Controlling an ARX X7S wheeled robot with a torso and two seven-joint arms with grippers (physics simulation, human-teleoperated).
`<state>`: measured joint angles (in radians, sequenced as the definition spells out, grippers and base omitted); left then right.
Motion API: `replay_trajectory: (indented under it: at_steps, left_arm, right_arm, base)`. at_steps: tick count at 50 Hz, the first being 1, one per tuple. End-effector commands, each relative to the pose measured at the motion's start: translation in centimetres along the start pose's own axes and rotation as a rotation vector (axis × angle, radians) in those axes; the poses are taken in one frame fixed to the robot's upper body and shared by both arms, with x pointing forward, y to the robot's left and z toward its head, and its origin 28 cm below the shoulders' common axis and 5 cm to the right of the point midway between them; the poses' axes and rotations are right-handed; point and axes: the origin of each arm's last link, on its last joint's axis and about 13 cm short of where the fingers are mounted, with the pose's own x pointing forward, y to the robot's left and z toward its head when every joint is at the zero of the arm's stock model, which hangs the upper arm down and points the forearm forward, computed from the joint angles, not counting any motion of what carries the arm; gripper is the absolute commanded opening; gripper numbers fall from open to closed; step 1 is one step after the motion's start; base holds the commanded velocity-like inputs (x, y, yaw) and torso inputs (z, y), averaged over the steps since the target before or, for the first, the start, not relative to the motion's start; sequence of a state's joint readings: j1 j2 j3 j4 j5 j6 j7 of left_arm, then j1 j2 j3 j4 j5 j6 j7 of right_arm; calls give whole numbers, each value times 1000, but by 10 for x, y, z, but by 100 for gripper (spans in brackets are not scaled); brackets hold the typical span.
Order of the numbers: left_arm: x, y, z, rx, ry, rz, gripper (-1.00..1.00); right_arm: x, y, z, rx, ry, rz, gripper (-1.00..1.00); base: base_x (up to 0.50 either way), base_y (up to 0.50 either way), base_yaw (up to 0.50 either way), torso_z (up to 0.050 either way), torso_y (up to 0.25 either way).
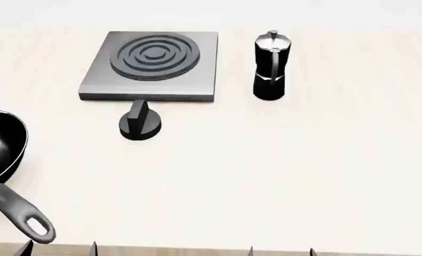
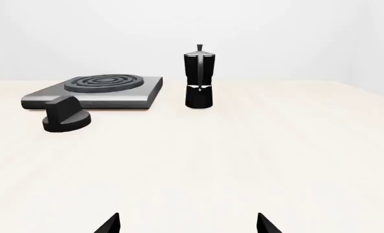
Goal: Turn on the stove.
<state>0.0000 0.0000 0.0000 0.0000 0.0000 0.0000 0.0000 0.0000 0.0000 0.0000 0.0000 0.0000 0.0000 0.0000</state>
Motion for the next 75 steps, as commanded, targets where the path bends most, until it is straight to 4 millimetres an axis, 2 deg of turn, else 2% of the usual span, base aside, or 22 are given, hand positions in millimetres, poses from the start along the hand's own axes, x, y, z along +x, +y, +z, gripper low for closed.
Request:
replay_trajectory:
  at_steps: [1, 2, 6, 12, 24, 27, 33, 38, 47, 65, 75]
  left_arm:
    - [0, -1, 0, 2, 3, -2, 100]
    - [0, -1, 0, 2, 5, -2, 100]
    - [1, -3, -2, 14, 11, -9, 100]
    - [-2, -3, -1, 13, 7, -14, 100]
    - [-9, -2, 14, 21, 34, -8, 100]
    - [-7, 0, 16, 16, 42, 0, 100]
    - [-10, 0, 30, 22, 21, -8, 100]
    - [-10, 1, 42, 29, -13, 5, 100]
    - [-9, 0, 56, 32, -35, 0, 100]
    - [5, 2, 101, 37, -135, -13, 100]
    - [6, 5, 121, 29, -176, 3, 100]
  right_arm:
    - [13, -8, -10, -25, -18, 8, 100]
    - [20, -15, -28, -30, 59, -4, 100]
    - [17, -11, -15, -47, 66, -20, 100]
    - [15, -10, -13, -46, 66, -30, 100]
    - [12, -9, -6, 45, 76, 6, 100]
    - [12, -7, -3, 10, 91, 12, 100]
    - [14, -6, 14, -14, 73, 17, 100]
    - [18, -3, 36, -13, 34, 25, 100]
    - [19, 2, 54, -31, 30, 42, 100]
    - [25, 2, 102, -55, -57, 41, 100]
    - [24, 0, 119, -60, -108, 53, 100]
  base:
    - [0, 0, 0, 0, 0]
    - [0, 0, 0, 0, 0]
    - [0, 0, 0, 0, 0]
    - [0, 0, 0, 0, 0]
    - [0, 0, 0, 0, 0]
    - [0, 0, 0, 0, 0]
    - [0, 0, 0, 0, 0]
    - [0, 0, 0, 0, 0]
    - [0, 0, 0, 0, 0]
    - [0, 0, 0, 0, 0]
    - [0, 0, 0, 0, 0]
